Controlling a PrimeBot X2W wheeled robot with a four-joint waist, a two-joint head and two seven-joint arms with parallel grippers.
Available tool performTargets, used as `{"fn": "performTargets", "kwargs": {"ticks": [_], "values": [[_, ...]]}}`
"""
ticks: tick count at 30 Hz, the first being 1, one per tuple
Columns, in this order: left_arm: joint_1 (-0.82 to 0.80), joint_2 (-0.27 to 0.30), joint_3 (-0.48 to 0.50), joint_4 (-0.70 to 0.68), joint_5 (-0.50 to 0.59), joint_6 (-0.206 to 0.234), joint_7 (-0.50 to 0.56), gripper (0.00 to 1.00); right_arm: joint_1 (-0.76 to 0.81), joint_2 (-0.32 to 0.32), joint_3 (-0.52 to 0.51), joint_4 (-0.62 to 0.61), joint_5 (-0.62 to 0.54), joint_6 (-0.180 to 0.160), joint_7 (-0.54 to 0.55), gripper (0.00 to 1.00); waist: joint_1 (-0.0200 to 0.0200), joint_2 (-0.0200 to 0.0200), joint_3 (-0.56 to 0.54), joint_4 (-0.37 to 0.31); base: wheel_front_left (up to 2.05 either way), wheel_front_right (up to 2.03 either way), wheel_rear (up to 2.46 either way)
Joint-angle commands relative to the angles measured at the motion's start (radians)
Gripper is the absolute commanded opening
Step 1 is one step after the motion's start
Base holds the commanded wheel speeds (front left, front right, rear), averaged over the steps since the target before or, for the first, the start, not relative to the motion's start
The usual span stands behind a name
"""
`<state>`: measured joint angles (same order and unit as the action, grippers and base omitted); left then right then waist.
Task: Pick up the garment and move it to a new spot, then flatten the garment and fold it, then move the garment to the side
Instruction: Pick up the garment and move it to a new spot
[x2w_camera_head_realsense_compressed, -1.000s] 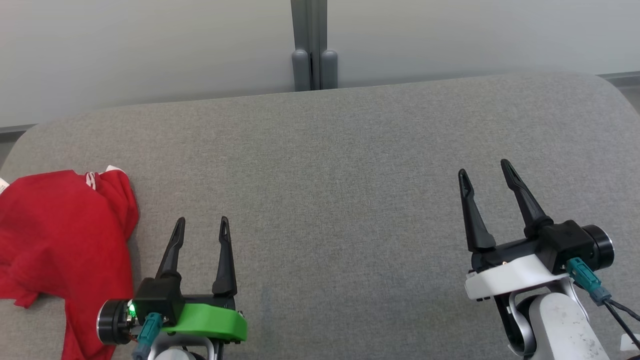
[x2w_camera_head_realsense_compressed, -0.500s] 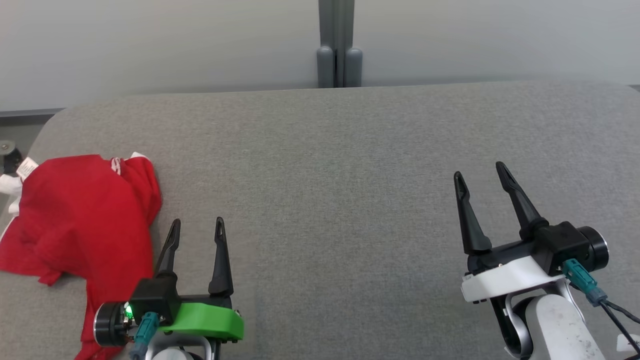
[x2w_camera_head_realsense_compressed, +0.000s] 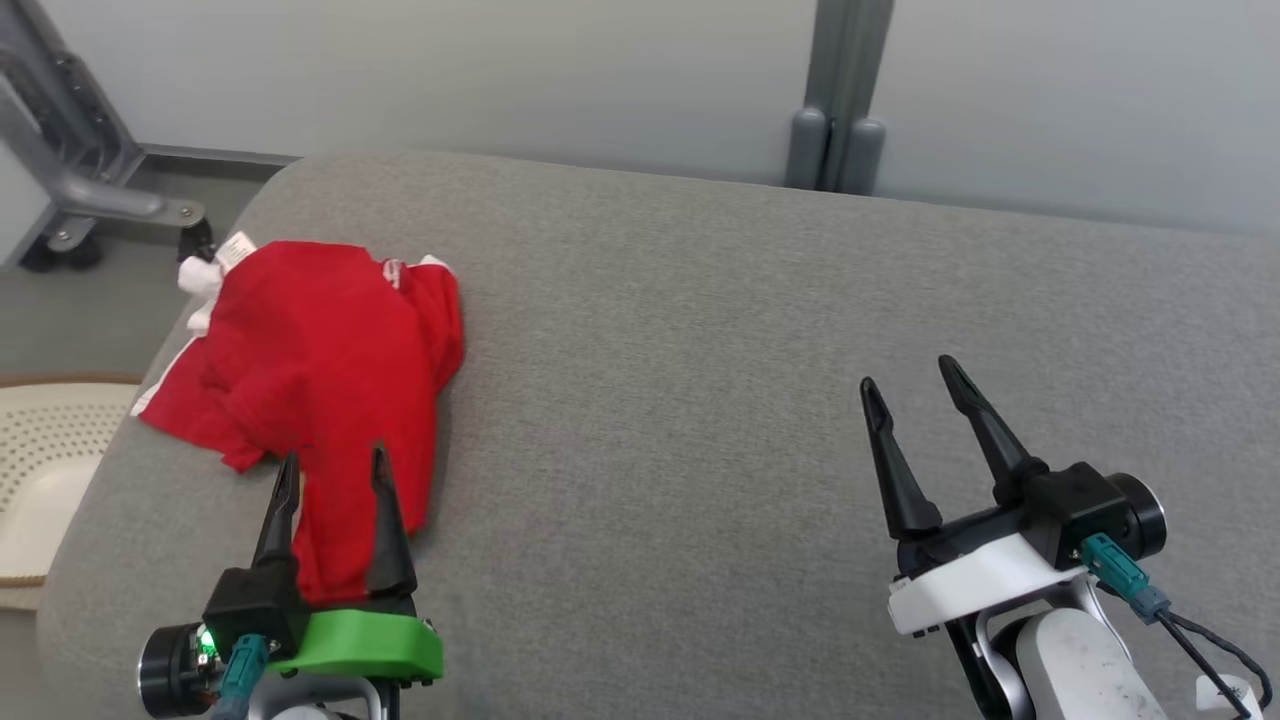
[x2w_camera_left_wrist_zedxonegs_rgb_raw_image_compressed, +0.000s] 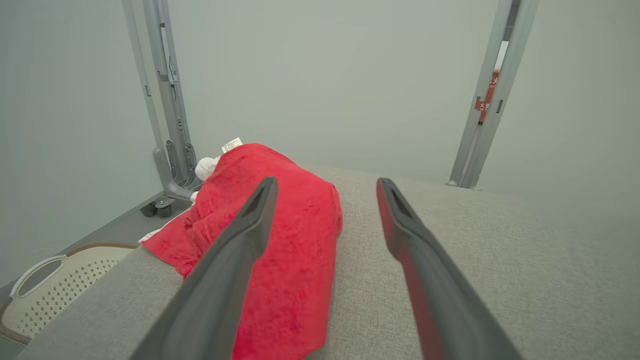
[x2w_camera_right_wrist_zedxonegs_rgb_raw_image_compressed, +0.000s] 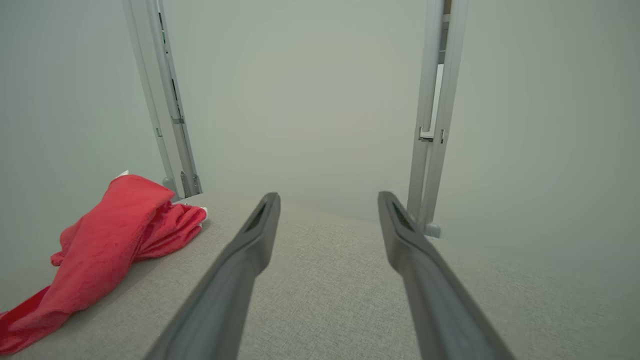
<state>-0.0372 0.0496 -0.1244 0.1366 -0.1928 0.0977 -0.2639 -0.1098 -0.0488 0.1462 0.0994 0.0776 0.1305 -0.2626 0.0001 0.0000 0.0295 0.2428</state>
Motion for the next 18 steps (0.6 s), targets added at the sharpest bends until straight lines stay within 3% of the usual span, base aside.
{"fn": "performTargets", "kwargs": {"ticks": [1, 9, 18], "values": [[0.018, 0.002, 0.011, -0.003, -0.001, 0.000, -0.001, 1.00, 0.000, -0.003, 0.005, 0.006, 0.011, 0.000, -0.004, 1.00, -0.0001, 0.0000, -0.013, 0.083, 0.00, 0.00, 0.00], [0.033, 0.002, 0.047, -0.013, -0.022, -0.009, -0.001, 1.00, -0.002, -0.003, 0.041, 0.019, 0.028, 0.000, -0.004, 1.00, -0.0001, 0.0000, -0.018, 0.175, 0.00, 0.00, 0.00], [0.046, 0.002, 0.066, -0.023, -0.008, -0.023, -0.001, 1.00, -0.004, -0.003, 0.061, 0.016, 0.043, 0.000, -0.004, 1.00, -0.0001, 0.0000, -0.017, 0.204, 0.00, 0.00, 0.00]]}}
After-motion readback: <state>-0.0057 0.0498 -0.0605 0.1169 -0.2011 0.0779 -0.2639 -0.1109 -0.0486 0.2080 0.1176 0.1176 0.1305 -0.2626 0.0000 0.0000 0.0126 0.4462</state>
